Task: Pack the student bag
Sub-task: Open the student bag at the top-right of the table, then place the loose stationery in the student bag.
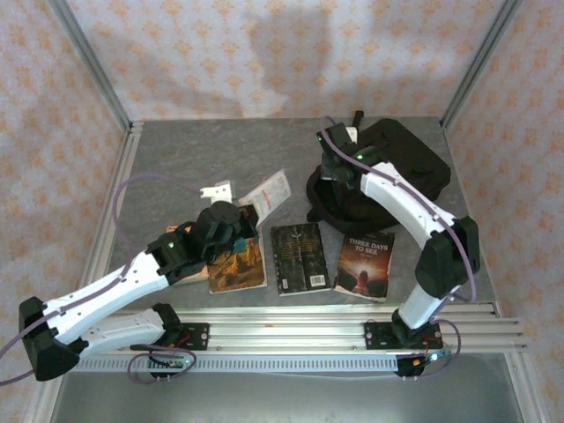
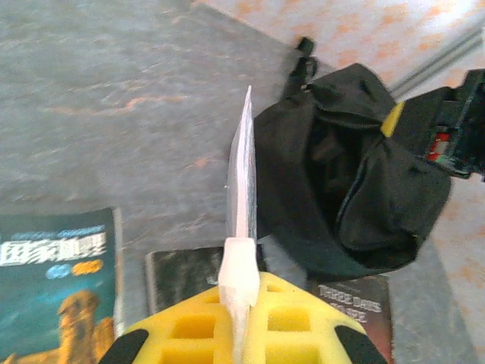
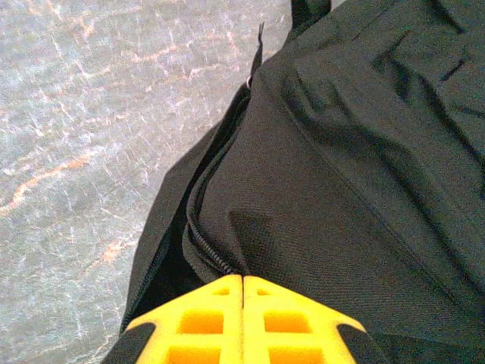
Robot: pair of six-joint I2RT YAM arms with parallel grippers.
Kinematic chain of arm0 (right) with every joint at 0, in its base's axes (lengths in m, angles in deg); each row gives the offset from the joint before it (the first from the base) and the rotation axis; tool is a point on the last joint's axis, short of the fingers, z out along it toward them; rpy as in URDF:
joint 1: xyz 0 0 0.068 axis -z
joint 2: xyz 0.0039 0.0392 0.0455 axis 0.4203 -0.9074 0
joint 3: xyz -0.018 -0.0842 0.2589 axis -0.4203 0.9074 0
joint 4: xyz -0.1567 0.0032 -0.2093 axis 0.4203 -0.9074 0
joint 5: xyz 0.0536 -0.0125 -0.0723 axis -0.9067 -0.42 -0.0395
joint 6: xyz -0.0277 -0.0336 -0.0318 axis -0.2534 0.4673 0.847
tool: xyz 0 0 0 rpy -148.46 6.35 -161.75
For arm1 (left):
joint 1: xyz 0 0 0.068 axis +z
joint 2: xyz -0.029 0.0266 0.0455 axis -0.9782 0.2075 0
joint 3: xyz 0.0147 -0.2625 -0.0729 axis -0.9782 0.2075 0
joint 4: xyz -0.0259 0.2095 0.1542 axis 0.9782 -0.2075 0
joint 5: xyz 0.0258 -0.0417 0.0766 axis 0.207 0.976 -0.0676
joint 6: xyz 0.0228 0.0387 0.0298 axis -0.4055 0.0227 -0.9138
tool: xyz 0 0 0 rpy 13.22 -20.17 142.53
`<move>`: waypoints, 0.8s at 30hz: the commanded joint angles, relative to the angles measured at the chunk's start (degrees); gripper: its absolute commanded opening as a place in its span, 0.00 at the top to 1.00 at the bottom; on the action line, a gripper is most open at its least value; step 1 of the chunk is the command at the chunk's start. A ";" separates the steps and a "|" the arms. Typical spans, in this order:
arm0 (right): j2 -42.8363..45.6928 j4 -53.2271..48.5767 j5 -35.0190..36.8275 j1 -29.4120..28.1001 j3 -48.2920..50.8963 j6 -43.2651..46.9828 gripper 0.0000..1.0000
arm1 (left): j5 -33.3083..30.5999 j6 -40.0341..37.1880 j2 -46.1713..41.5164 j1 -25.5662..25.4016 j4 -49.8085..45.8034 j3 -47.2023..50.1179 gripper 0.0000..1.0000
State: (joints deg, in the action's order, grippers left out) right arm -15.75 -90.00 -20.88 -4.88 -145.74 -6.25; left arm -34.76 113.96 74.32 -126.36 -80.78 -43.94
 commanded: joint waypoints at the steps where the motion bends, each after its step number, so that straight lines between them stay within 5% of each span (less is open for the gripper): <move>1: 3.01 -0.94 1.89 1.28 -1.90 0.72 1.00 | 3.62 -3.70 3.59 0.35 6.23 -4.70 1.00; 19: 9.17 0.71 -2.28 5.57 1.02 -1.21 0.99 | 20.08 3.46 27.23 0.35 24.63 -12.79 1.00; 24: 12.62 2.30 0.24 5.62 4.51 -1.35 0.43 | 21.07 3.69 29.34 0.94 35.32 -11.47 1.00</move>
State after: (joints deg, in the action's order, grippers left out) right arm -6.31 -88.73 -23.03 0.32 -142.94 -7.45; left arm -15.46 116.71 104.04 -126.23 -57.20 -54.96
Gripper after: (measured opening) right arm 0.520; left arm 0.049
